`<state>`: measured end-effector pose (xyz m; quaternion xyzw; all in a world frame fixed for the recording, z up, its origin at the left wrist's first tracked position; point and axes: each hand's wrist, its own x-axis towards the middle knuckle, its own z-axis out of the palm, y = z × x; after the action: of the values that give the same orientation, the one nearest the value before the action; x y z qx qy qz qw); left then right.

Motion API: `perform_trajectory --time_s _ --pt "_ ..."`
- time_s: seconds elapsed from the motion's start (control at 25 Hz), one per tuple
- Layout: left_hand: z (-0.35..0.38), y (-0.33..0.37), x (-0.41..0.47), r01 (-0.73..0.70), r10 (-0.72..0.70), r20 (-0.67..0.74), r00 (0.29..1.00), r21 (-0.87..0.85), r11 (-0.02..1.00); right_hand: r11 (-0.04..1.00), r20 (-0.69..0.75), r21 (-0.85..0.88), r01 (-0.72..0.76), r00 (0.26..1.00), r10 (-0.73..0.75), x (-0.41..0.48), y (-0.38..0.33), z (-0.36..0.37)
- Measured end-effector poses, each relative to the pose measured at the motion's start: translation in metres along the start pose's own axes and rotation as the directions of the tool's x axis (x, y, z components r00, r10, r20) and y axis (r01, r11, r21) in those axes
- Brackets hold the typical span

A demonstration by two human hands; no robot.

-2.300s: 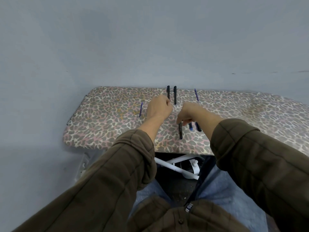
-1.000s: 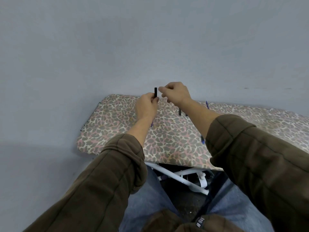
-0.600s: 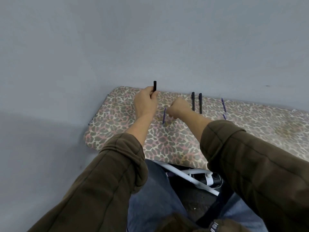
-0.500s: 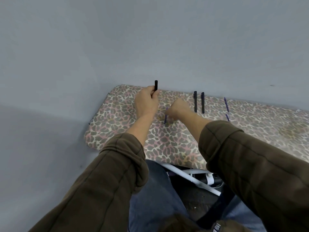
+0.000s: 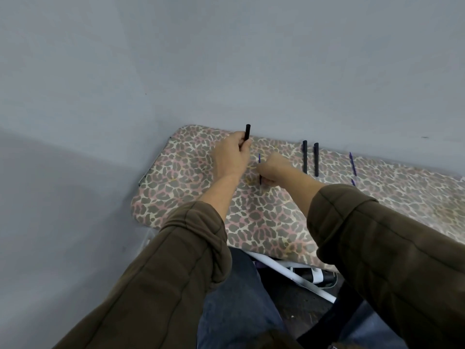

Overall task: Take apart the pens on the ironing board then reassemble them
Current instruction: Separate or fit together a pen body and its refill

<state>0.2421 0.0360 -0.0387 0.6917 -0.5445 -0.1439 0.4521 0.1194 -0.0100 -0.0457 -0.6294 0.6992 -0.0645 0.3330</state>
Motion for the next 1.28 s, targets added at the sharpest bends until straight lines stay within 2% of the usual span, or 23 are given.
perform_trajectory --time_s 0.16,0.28,0.44,0.56,1.0,1.28 --pt "0.004 0.013 -0.009 -0.060 0.060 0.020 0.998 -0.006 0.998 0.969 -0.136 0.199 0.146 0.983 -0.120 -0.003 -0.002 -0.033" --pt "0.011 0.024 -0.016 -0.078 0.080 0.079 0.994 -0.024 0.997 0.870 -0.272 0.407 0.276 0.947 -0.173 -0.013 -0.004 -0.067" --pt "0.024 0.048 -0.027 -0.099 0.102 0.136 0.985 -0.033 0.995 0.746 -0.456 0.479 0.462 0.858 -0.238 -0.033 0.000 -0.107" --pt "0.033 0.065 -0.033 -0.105 0.110 0.160 0.981 -0.036 0.994 0.695 -0.506 0.487 0.529 0.819 -0.269 -0.048 0.007 -0.122" --pt "0.049 0.098 -0.048 -0.171 0.177 0.180 0.968 -0.051 0.984 0.673 -0.598 0.446 0.591 0.756 -0.268 -0.067 0.042 -0.147" --pt "0.049 0.105 -0.053 -0.157 0.167 0.201 0.965 -0.061 0.986 0.737 -0.566 0.365 0.568 0.764 -0.308 -0.068 0.053 -0.146"
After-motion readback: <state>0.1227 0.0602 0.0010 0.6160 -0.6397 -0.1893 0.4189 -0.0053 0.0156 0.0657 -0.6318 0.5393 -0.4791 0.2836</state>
